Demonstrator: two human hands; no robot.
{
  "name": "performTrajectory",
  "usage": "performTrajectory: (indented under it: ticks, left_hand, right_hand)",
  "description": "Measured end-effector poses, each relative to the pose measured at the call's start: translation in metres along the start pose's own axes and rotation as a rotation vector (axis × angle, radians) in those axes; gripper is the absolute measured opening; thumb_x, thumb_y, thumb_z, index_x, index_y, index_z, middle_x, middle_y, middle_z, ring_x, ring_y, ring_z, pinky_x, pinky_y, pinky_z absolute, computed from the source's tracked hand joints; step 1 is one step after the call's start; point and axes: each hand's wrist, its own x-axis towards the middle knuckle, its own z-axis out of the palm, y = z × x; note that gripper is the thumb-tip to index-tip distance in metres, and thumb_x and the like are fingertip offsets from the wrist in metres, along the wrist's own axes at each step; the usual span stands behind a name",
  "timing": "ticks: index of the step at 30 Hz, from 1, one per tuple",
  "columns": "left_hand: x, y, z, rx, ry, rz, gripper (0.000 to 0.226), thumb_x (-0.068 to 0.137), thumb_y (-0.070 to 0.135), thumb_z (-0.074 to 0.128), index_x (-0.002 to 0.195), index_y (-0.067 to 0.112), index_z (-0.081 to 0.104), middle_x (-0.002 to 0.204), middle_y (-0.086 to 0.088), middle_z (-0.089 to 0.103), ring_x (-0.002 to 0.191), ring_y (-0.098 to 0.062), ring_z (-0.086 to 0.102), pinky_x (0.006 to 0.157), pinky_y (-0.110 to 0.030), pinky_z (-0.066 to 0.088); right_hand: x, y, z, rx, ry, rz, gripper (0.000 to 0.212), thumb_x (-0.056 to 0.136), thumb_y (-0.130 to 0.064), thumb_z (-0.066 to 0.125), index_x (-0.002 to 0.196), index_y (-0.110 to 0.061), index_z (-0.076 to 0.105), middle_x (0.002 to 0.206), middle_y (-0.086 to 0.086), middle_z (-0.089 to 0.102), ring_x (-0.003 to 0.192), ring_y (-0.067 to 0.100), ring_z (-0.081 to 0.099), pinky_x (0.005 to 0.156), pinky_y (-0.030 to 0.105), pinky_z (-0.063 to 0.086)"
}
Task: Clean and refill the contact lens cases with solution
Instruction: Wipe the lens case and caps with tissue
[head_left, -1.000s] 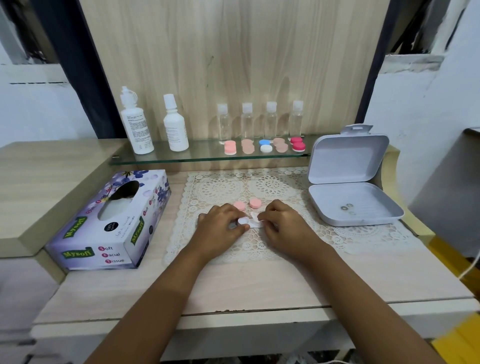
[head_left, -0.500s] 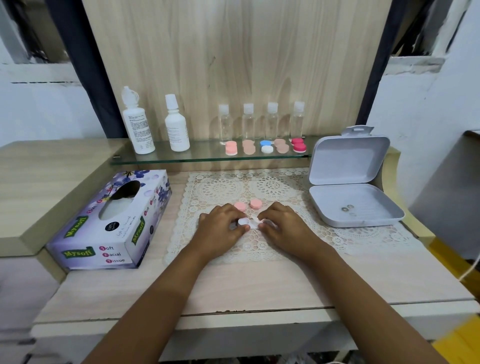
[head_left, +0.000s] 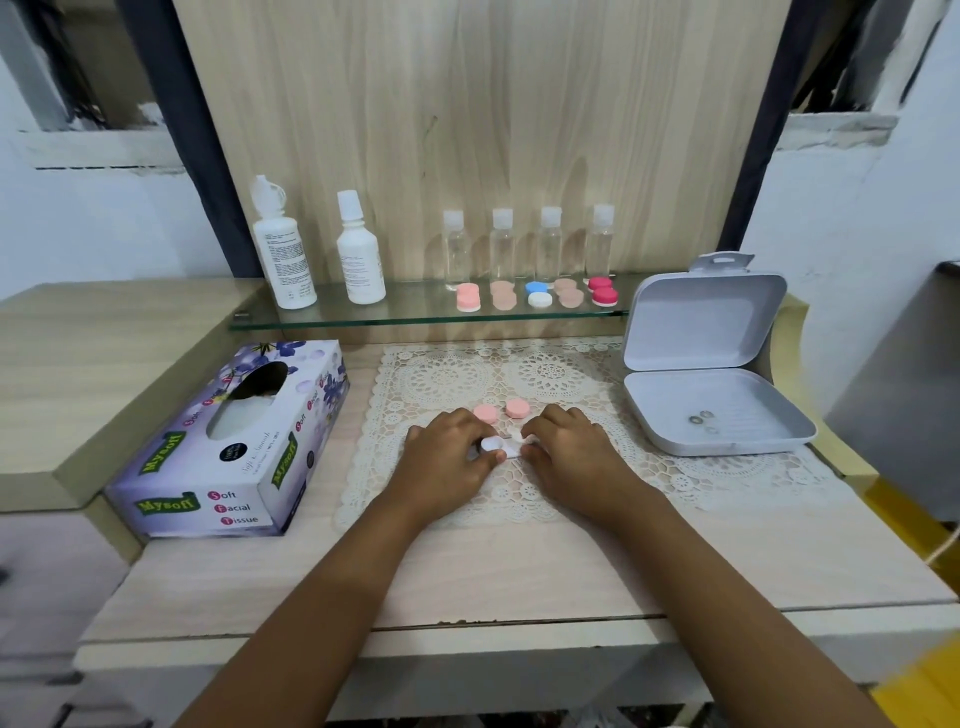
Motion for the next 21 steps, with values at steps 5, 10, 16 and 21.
performTrajectory:
  ticks: [5, 10, 16, 21]
  left_hand:
    - [0.0006, -0.0011, 0.0006, -0.01, -0.007, 0.003, 0.027, 0.091, 0.039, 0.054, 0.112, 0.024, 0.062, 0.117, 0.011, 0.054, 0.115, -0.01, 0.044, 0.089, -0.033, 0.026]
    - [0.0011, -0.002, 0.0003, -0.048, -0.006, 0.017, 0.026, 0.09, 0.038, 0.056, 0.111, 0.023, 0.063, 0.115, 0.011, 0.055, 0.113, -0.009, 0.045, 0.087, -0.03, 0.025]
    - [0.0013, -0.0023, -0.0001, -0.045, -0.006, 0.016, 0.027, 0.091, 0.038, 0.055, 0.112, 0.023, 0.063, 0.116, 0.01, 0.055, 0.114, -0.01, 0.044, 0.09, -0.032, 0.027]
    - [0.0008, -0.0017, 0.0011, -0.025, 0.004, 0.015, 0.028, 0.091, 0.039, 0.055, 0.112, 0.023, 0.063, 0.116, 0.011, 0.055, 0.114, -0.009, 0.045, 0.089, -0.031, 0.027]
  right_hand:
    - [-0.0025, 0.0011, -0.0004, 0.034, 0.04, 0.018, 0.031, 0.091, -0.034, 0.043, 0.113, -0.02, 0.06, 0.112, -0.003, 0.053, 0.104, 0.021, 0.044, 0.075, 0.03, 0.028]
    - [-0.0051, 0.0016, -0.0015, 0.14, 0.06, 0.034, 0.041, 0.082, -0.04, 0.042, 0.108, -0.021, 0.067, 0.102, -0.001, 0.054, 0.094, 0.022, 0.049, 0.078, 0.035, 0.04]
    - [-0.0046, -0.0031, -0.0018, 0.022, 0.005, 0.032, 0.029, 0.095, -0.03, 0.045, 0.118, -0.02, 0.059, 0.114, 0.001, 0.05, 0.106, 0.024, 0.043, 0.085, 0.035, 0.035]
    - [-0.0033, -0.0063, -0.0039, -0.053, -0.019, 0.017, 0.031, 0.097, -0.029, 0.039, 0.122, -0.017, 0.053, 0.119, 0.001, 0.046, 0.111, 0.023, 0.04, 0.086, 0.036, 0.033]
